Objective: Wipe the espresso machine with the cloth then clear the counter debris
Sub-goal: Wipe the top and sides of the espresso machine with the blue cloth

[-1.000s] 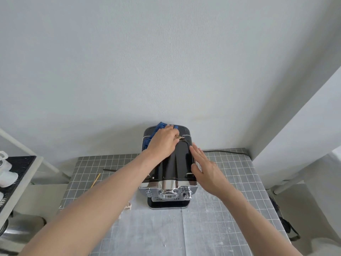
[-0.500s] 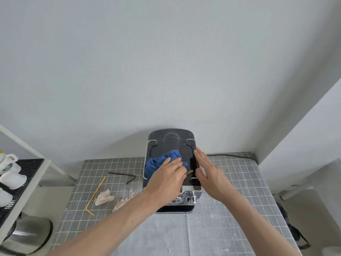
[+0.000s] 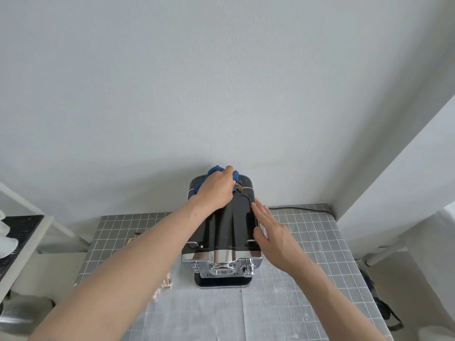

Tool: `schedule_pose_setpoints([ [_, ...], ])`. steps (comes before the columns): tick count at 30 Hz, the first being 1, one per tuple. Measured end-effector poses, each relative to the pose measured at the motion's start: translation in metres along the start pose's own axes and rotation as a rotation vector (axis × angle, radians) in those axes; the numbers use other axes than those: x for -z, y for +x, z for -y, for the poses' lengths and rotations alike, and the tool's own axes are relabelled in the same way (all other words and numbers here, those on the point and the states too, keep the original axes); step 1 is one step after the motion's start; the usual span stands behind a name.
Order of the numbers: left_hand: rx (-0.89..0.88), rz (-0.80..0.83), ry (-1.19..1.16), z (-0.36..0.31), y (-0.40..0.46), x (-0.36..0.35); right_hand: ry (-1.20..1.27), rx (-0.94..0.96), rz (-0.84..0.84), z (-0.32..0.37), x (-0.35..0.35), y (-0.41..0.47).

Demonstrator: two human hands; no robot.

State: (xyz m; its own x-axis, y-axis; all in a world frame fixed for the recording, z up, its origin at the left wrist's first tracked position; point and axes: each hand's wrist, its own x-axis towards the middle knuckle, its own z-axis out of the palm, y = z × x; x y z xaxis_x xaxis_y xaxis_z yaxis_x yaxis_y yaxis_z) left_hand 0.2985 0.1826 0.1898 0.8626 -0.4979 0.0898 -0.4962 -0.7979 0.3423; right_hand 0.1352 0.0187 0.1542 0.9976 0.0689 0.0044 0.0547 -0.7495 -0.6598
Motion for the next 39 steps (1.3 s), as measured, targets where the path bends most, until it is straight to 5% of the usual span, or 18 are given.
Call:
schedule_pose_setpoints([
  [11,-0.124,-0.022,-0.048,-0.021,-0.094,-0.017,0.064,-0.019,-0.004,-0.002,-0.004,0.0],
  [25,0.055,-0.072,0.076,0.007,-0.007,0.001,0.024,-0.015,0.003,0.001,-0.001,-0.002],
  [39,-0.008,0.103,-0.214,0.031,-0.01,0.011,0.04,-0.007,-0.007,0.001,-0.002,-0.001],
])
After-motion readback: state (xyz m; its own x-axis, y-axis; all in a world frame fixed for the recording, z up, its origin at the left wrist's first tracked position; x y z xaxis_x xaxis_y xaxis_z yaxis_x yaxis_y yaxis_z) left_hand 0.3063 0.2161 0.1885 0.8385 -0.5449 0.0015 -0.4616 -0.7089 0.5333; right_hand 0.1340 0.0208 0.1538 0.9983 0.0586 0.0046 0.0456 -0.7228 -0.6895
